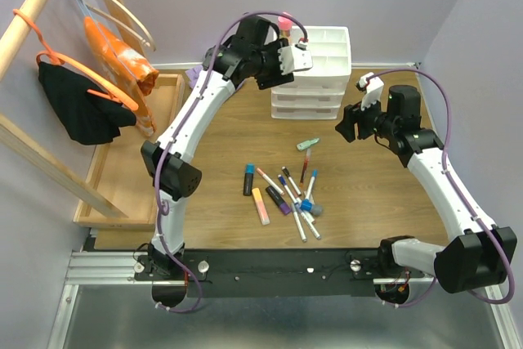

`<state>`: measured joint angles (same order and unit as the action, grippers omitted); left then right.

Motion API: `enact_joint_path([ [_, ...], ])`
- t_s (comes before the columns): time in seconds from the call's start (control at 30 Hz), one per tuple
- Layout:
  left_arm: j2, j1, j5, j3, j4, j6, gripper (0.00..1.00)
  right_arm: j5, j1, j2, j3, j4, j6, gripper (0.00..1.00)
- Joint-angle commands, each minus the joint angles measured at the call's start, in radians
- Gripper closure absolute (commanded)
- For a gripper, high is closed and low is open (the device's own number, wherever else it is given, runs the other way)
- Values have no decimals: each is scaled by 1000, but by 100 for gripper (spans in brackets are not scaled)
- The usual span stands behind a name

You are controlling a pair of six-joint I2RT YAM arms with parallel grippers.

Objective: Sort the stationery into containers
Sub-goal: Place the stationery in the storage box.

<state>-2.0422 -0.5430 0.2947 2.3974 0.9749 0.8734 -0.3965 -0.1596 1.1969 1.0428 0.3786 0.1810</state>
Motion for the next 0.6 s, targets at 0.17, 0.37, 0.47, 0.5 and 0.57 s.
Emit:
enact_joint_path([
  [0.17,-70,-29,-98,45,-229,-59,49,44,2,-17,-9,-18,-2,30],
  [0.37,-116,-38,-123,69,-263,-63,47,44,2,-11,-21,-24,-2,30],
  [0.47,-142,-40,-138,82,-283,-59,44,42,2,-8,-20,-26,-2,30],
  [0.5,-154,-40,-143,83,-291,-57,43,42,2,-5,-18,-27,-2,30],
  [0.57,-170,-40,-147,91,-298,-48,41,42,2,-3,-18,-27,-3,30],
])
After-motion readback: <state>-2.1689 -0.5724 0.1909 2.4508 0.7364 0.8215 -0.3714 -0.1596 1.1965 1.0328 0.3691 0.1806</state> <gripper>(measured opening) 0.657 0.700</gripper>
